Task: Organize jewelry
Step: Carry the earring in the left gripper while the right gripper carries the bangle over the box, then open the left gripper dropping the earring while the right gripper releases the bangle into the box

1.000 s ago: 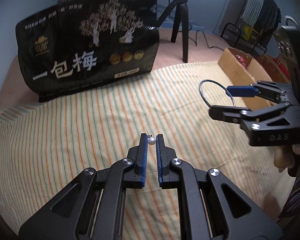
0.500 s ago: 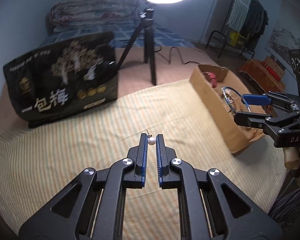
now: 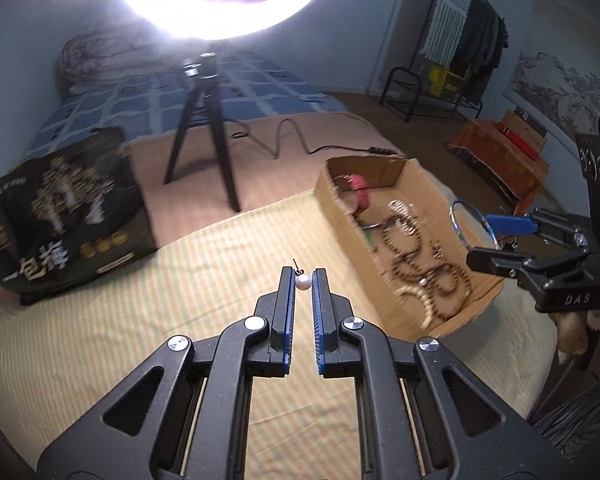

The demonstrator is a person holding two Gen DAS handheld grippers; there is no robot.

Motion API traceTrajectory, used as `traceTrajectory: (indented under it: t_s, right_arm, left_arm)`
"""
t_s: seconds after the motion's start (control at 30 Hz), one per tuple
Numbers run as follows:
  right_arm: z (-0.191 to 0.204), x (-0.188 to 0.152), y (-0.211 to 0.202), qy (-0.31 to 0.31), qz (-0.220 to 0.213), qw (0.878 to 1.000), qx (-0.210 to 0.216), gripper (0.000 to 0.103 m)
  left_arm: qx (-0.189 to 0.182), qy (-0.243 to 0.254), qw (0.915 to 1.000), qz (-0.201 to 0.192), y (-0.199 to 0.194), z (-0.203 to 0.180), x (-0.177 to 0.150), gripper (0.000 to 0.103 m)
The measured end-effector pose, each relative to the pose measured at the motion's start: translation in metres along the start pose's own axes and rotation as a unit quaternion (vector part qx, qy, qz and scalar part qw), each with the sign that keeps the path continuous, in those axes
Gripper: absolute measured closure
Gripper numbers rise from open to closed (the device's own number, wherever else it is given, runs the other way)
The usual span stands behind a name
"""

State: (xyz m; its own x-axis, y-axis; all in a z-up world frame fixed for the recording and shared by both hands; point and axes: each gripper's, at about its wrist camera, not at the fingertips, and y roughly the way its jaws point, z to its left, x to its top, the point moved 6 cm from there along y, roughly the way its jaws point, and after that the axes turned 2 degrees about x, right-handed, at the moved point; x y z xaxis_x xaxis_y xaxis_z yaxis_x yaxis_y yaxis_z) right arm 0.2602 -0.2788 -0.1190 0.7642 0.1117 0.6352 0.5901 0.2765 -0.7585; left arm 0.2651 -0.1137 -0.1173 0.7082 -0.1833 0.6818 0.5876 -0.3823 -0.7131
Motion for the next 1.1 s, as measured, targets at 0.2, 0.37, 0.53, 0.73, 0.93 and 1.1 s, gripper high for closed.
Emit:
traceTrajectory:
  t_s: [0.2,0.37,0.53,0.73,0.93,1.1]
  right_arm:
    - [-0.029,-0.009,-0.006,0.021,0.000,1.000,-0.015,0.031]
    - [-0.042,-0.017,-0.004,0.027,0.008,0.999,-0.023,0.031]
    - [-0.052,-0.020,-0.001,0.033,0.013,0.999,-0.025,0.031]
    - [-0.060,-0.024,0.003,0.046,0.019,0.999,-0.021,0.031]
    - [-0.061,-0.025,0.004,0.045,0.020,0.999,-0.020,0.031]
    - [-0.061,-0.025,0.006,0.042,0.020,0.999,-0.019,0.031]
  left_arm:
    - [-0.025,-0.005,0.9997,0.006,0.023,-0.030,0.015,0.096]
    - [-0.035,-0.006,0.9993,0.009,0.043,-0.050,0.029,0.096]
    - [-0.036,0.002,0.9993,0.009,0.062,-0.068,0.043,0.096]
    - [-0.034,0.011,0.9993,0.013,0.079,-0.084,0.051,0.096]
    - [-0.033,0.013,0.9992,0.018,0.087,-0.092,0.054,0.096]
    - [-0.031,0.017,0.9992,0.018,0.090,-0.096,0.056,0.096]
